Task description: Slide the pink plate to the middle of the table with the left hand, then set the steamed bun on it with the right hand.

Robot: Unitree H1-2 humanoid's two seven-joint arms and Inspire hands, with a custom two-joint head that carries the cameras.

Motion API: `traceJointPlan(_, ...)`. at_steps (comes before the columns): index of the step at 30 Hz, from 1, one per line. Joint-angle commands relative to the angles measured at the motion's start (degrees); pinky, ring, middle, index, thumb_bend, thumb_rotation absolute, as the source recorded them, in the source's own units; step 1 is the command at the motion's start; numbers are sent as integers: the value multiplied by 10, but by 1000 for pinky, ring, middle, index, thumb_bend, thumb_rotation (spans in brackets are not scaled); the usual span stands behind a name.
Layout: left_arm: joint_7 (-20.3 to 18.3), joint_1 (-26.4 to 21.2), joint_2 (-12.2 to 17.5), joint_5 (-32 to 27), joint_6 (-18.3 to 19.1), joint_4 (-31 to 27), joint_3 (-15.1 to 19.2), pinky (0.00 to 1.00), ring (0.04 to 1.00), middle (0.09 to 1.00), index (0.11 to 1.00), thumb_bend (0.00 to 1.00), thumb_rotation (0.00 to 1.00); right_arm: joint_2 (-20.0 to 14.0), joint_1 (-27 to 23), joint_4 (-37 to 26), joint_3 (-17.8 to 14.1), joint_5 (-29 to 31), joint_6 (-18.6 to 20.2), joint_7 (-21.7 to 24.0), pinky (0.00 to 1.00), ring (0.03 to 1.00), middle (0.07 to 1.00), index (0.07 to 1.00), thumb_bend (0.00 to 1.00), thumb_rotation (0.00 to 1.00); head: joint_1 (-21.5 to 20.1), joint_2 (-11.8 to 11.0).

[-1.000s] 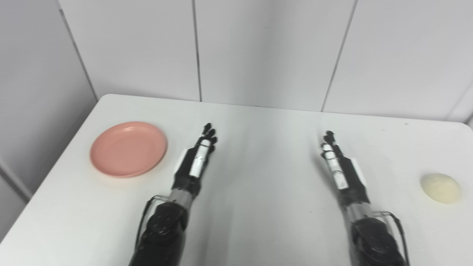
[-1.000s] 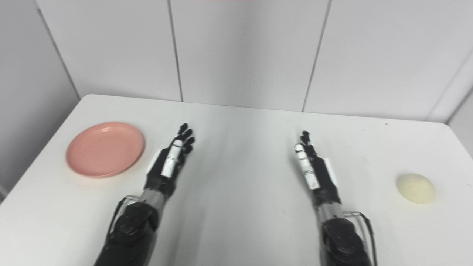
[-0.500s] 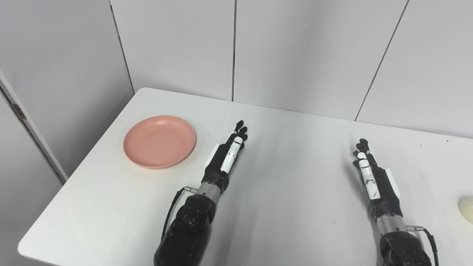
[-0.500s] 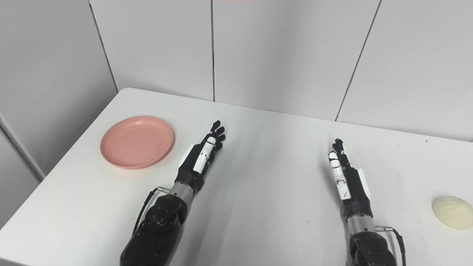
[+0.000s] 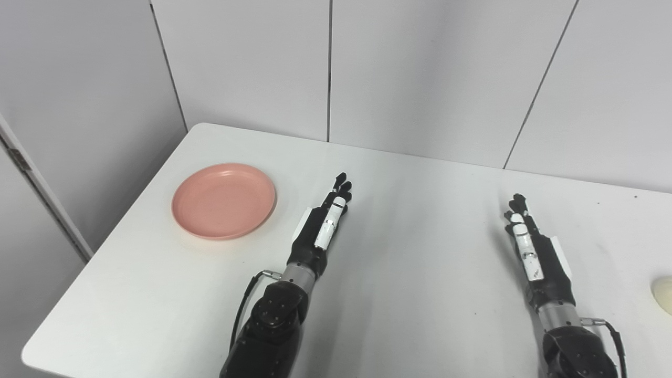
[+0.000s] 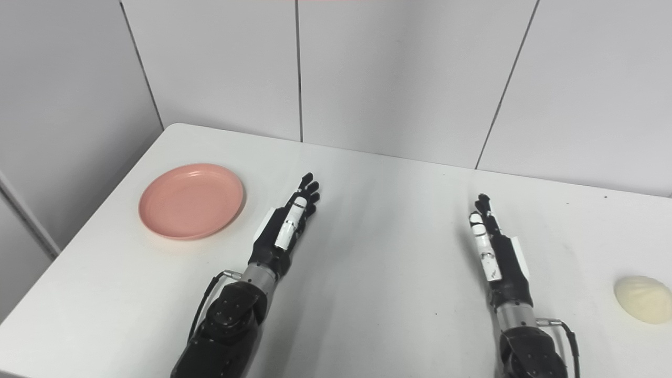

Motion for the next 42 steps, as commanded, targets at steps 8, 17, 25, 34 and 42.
traceJointPlan(8,6,-14,-5,-23,53,-162,20,998,969,957,975,464,1000,-8,6,20,-4,-2,-29,-1,979,977,990,996,154,1000,5,-1)
traceJointPlan(17,24,-26,7,-32,106,-304,51,1000,952,956,969,497,1000,-11,4,26,-6,10,-33,8,990,985,998,1000,155,1000,16,-3)
traceJointPlan(25,55,-33,18,-21,102,-345,88,996,939,948,946,484,1000,-9,5,21,-9,17,-26,12,1000,992,1000,1000,160,1000,24,-4)
traceJointPlan(34,87,-53,61,-39,70,-327,166,1000,962,969,975,478,1000,-10,8,3,-9,13,-11,11,1000,991,1000,1000,143,1000,31,-3)
traceJointPlan(42,95,-57,110,-89,27,-268,238,994,957,965,977,506,1000,-10,8,7,-10,18,-19,15,1000,995,1000,1000,135,1000,33,-2)
